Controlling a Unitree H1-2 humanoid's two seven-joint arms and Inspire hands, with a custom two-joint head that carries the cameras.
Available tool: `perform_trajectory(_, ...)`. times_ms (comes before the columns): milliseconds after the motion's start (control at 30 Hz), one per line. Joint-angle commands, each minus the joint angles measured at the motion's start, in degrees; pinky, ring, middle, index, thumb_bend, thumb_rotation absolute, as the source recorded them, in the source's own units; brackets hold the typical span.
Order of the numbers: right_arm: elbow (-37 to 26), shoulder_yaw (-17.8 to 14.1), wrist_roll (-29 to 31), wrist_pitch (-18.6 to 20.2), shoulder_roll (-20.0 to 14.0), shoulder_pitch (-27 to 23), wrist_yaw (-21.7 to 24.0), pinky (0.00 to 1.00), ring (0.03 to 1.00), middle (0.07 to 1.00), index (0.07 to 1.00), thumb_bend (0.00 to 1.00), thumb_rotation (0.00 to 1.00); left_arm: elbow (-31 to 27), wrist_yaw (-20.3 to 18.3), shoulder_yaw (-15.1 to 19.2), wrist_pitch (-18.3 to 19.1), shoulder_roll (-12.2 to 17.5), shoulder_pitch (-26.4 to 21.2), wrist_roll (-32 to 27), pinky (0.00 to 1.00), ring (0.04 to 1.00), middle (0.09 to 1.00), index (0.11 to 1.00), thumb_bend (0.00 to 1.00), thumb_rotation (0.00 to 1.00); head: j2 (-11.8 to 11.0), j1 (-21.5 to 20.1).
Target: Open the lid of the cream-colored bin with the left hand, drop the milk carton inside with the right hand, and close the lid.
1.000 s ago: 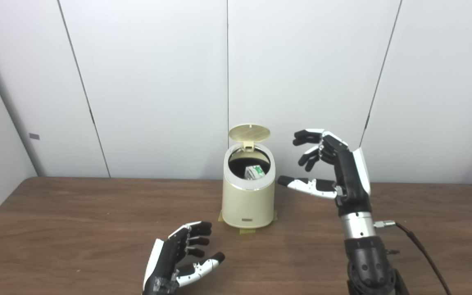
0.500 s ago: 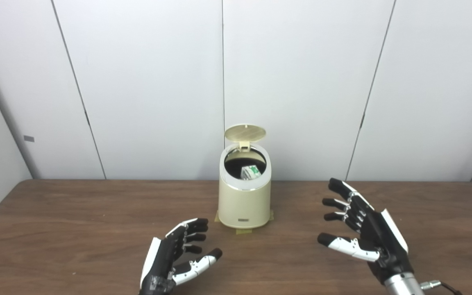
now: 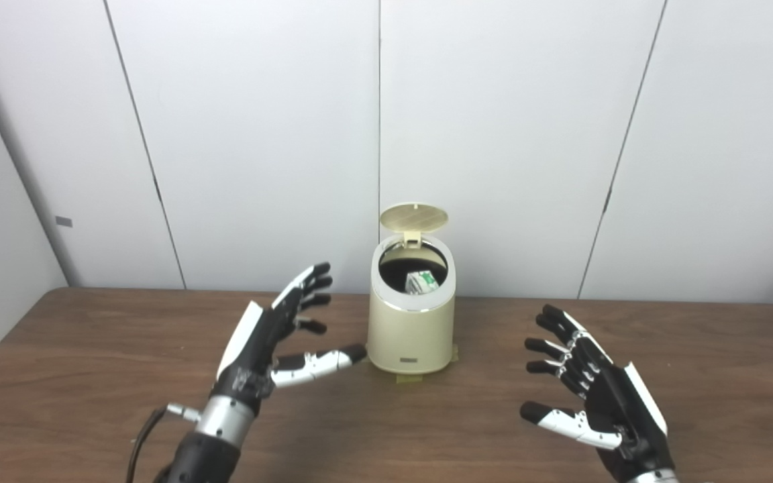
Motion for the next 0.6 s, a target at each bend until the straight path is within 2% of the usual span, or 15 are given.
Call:
perform_trajectory(0, -0.85, -0.42, -0.23, -2.85, 0.17, -1.64, -0.13, 0.68, 0.795, 0.892, 0.889, 0.86, 0.29, 0.76, -0.05, 0.65, 0.69, 1.04, -6.19, 0.82, 0.68, 0.871, 0.915, 0.942, 0.87, 0.26, -0.04, -0.05)
perform_trajectory(100, -1.08, -0.37, -0.40, -2.04, 0.34, -1.59, -0.23, 0.70, 0.802, 0.896, 0.891, 0.85, 0.29, 3.57, -0.22, 0.28, 2.19, 2.07, -11.75, 2.51, 0.69, 0.880, 0.919, 0.937, 0.89, 0.27, -0.28, -0.20)
perform_trajectory(233, -1.78, -0.38, 0.10, -1.30, 0.66, -1.45, -0.11, 0.69, 0.804, 0.896, 0.889, 0.84, 0.29, 8.42, -0.87, -1.17, 2.29, 3.67, -18.17, 4.84, 0.73, 0.892, 0.926, 0.938, 0.90, 0.28, -0.53, -0.33)
perform_trajectory(500, -2.80, -0.20, -0.37, -0.89, 0.41, -1.22, 0.16, 0.71, 0.814, 0.901, 0.894, 0.83, 0.31, 16.83, -2.45, -4.30, 3.96, 4.90, -27.81, 9.12, 0.86, 0.957, 0.970, 0.972, 0.90, 0.32, -1.13, -0.50)
perform_trajectory(567, -3.15, -0.07, -0.59, -0.59, 0.68, -1.17, 0.00, 0.70, 0.804, 0.894, 0.886, 0.84, 0.32, 19.36, -2.61, -5.50, 3.72, 5.07, -29.76, 10.29, 0.83, 0.927, 0.951, 0.975, 0.91, 0.33, -1.36, -0.73)
